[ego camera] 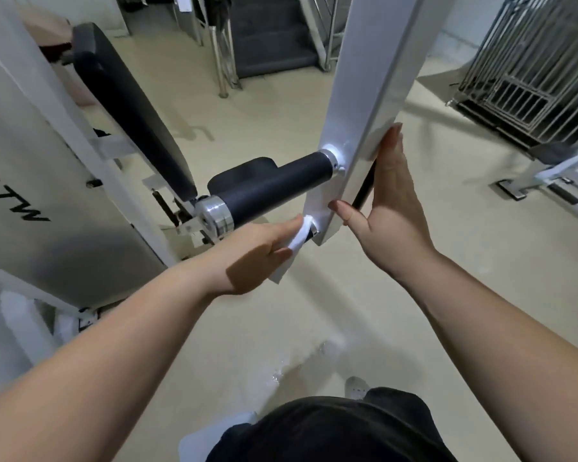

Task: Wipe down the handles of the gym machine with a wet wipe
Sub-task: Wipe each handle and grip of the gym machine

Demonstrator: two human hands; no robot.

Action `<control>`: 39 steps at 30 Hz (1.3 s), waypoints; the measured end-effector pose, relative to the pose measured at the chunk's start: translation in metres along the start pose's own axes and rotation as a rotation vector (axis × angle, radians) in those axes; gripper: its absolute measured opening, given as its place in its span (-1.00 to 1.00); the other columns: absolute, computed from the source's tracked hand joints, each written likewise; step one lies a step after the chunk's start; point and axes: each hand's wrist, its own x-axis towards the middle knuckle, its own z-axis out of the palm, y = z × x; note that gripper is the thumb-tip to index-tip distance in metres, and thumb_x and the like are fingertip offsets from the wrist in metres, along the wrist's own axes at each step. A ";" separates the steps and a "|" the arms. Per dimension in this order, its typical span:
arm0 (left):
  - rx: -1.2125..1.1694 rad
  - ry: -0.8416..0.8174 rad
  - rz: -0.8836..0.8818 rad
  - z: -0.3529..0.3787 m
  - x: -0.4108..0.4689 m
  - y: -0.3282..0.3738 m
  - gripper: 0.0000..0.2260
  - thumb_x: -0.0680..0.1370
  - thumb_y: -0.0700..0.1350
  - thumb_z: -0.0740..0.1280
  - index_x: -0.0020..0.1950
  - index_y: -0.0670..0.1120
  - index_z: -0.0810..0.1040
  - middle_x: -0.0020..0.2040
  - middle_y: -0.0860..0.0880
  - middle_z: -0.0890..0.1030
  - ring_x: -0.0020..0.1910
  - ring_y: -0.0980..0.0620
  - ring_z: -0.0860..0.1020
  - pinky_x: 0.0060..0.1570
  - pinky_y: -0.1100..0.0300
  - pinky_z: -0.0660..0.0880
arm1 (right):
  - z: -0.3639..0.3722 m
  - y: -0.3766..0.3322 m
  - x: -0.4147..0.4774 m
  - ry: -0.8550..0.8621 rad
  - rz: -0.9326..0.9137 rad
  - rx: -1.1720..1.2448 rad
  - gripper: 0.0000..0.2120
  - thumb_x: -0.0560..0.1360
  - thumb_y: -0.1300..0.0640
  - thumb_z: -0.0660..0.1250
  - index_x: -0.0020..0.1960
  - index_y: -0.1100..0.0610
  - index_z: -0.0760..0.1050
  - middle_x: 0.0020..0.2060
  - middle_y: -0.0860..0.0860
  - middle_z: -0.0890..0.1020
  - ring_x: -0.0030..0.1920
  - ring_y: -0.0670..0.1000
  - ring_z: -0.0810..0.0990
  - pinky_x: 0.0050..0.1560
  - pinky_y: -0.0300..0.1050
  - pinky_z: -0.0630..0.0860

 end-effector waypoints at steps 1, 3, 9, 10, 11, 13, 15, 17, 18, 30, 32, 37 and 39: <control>-0.034 0.002 0.005 0.002 -0.004 -0.002 -0.54 0.69 -0.10 0.23 0.55 0.24 0.27 0.28 0.16 0.56 0.27 0.00 0.53 0.32 0.14 0.43 | -0.001 -0.002 -0.002 -0.001 0.011 -0.005 0.02 0.56 0.01 0.44 0.58 -0.04 -0.35 0.47 -0.37 -0.21 0.66 -0.04 -0.14 0.49 -0.34 -0.04; -0.086 0.028 -0.006 0.004 -0.019 -0.010 -0.53 0.69 -0.11 0.23 0.59 0.18 0.28 0.44 0.28 0.41 0.43 0.19 0.41 0.35 0.29 0.30 | -0.001 -0.005 -0.007 -0.005 0.030 -0.001 0.02 0.56 0.00 0.44 0.63 0.02 -0.32 0.50 -0.35 -0.18 0.66 -0.05 -0.14 0.49 -0.34 -0.03; -0.272 -0.012 -0.039 0.004 -0.028 -0.031 -0.55 0.69 0.00 0.25 0.55 0.30 0.29 0.27 0.20 0.59 0.08 0.19 0.60 0.07 0.37 0.48 | 0.003 -0.013 -0.012 0.031 0.105 -0.030 -0.04 0.59 0.03 0.40 0.66 0.05 -0.27 0.67 -0.06 -0.04 0.65 -0.02 0.03 0.38 -0.49 0.07; -0.276 -0.035 -0.051 0.003 -0.019 -0.031 -0.55 0.67 0.04 0.25 0.53 0.36 0.29 0.22 0.16 0.60 0.01 0.08 0.62 -0.01 0.33 0.52 | 0.004 -0.013 -0.012 0.047 0.105 -0.039 -0.06 0.59 0.03 0.38 0.66 0.09 -0.24 0.67 -0.03 -0.01 0.64 -0.01 0.06 0.34 -0.58 0.04; -0.287 -0.047 -0.066 0.001 -0.010 -0.029 -0.55 0.65 0.10 0.25 0.50 0.42 0.28 0.24 0.16 0.59 0.04 0.03 0.63 0.04 0.26 0.56 | 0.006 -0.013 -0.012 0.057 0.100 -0.050 -0.09 0.60 0.03 0.37 0.67 0.12 -0.22 0.67 -0.01 0.01 0.64 0.00 0.08 0.33 -0.63 0.00; -0.338 -0.070 -0.067 0.002 0.005 -0.024 -0.57 0.62 0.16 0.24 0.46 0.49 0.28 0.37 0.23 0.52 0.27 0.11 0.55 0.33 0.08 0.49 | 0.006 -0.011 -0.013 0.067 0.092 -0.067 -0.10 0.60 0.04 0.37 0.66 0.15 -0.20 0.67 0.02 0.02 0.64 0.01 0.09 0.33 -0.65 -0.04; -0.396 -0.096 -0.056 0.006 0.010 -0.021 -0.57 0.63 0.14 0.24 0.46 0.48 0.30 0.41 0.27 0.48 0.38 0.17 0.47 0.45 0.04 0.39 | 0.005 -0.011 -0.015 0.067 0.110 -0.066 -0.09 0.60 0.06 0.38 0.66 0.17 -0.19 0.67 0.02 0.03 0.62 -0.02 0.09 0.29 -0.69 -0.03; -0.413 -0.097 -0.067 0.008 0.004 -0.024 -0.54 0.56 0.20 0.24 0.44 0.51 0.29 0.37 0.22 0.52 0.31 0.11 0.54 0.31 0.05 0.52 | 0.004 -0.012 -0.016 0.068 0.127 -0.066 -0.08 0.59 0.09 0.40 0.66 0.16 -0.19 0.66 0.00 0.05 0.56 -0.11 0.12 0.21 -0.73 -0.02; -0.402 -0.101 -0.082 0.007 -0.004 -0.028 -0.51 0.51 0.25 0.23 0.43 0.52 0.28 0.35 0.20 0.55 0.26 0.06 0.58 0.20 0.07 0.58 | 0.003 -0.013 -0.017 0.067 0.129 -0.063 -0.07 0.59 0.10 0.40 0.66 0.15 -0.20 0.66 -0.02 0.05 0.54 -0.15 0.12 0.19 -0.74 -0.01; -0.198 -0.085 -0.027 -0.007 0.003 -0.002 -0.69 0.69 0.14 0.15 0.40 0.44 0.33 -0.17 0.27 0.53 -0.36 0.23 0.48 -0.30 0.42 0.48 | 0.013 -0.013 -0.017 0.115 0.073 -0.135 -0.18 0.62 0.04 0.34 0.66 0.20 -0.09 0.64 0.08 0.11 0.60 0.08 0.18 0.41 -0.33 0.14; -0.226 -0.063 -0.009 -0.002 0.000 0.001 -0.65 0.70 0.11 0.15 0.44 0.45 0.30 -0.12 0.26 0.56 -0.32 0.13 0.51 -0.28 0.29 0.52 | 0.010 -0.012 -0.017 0.111 0.084 -0.149 -0.17 0.62 0.01 0.34 0.66 0.18 -0.10 0.65 0.05 0.09 0.61 0.07 0.16 0.45 -0.31 0.15; -0.274 0.116 -0.041 0.023 -0.034 -0.023 -0.60 0.70 0.01 0.22 0.50 0.35 0.35 0.22 0.04 0.62 0.18 0.02 0.58 0.17 0.14 0.51 | 0.014 -0.016 -0.020 0.132 0.064 -0.114 -0.16 0.61 0.00 0.35 0.66 0.13 -0.11 0.64 0.04 0.12 0.59 0.10 0.21 0.55 -0.11 0.20; -0.295 0.348 0.012 0.034 -0.049 -0.021 -0.67 0.69 -0.07 0.26 0.46 0.15 0.50 0.25 0.15 0.63 0.23 0.17 0.55 0.16 0.32 0.43 | 0.018 -0.018 -0.020 0.136 0.043 -0.090 -0.17 0.60 -0.01 0.34 0.65 0.03 -0.12 0.62 0.02 0.16 0.54 0.12 0.32 0.50 0.02 0.34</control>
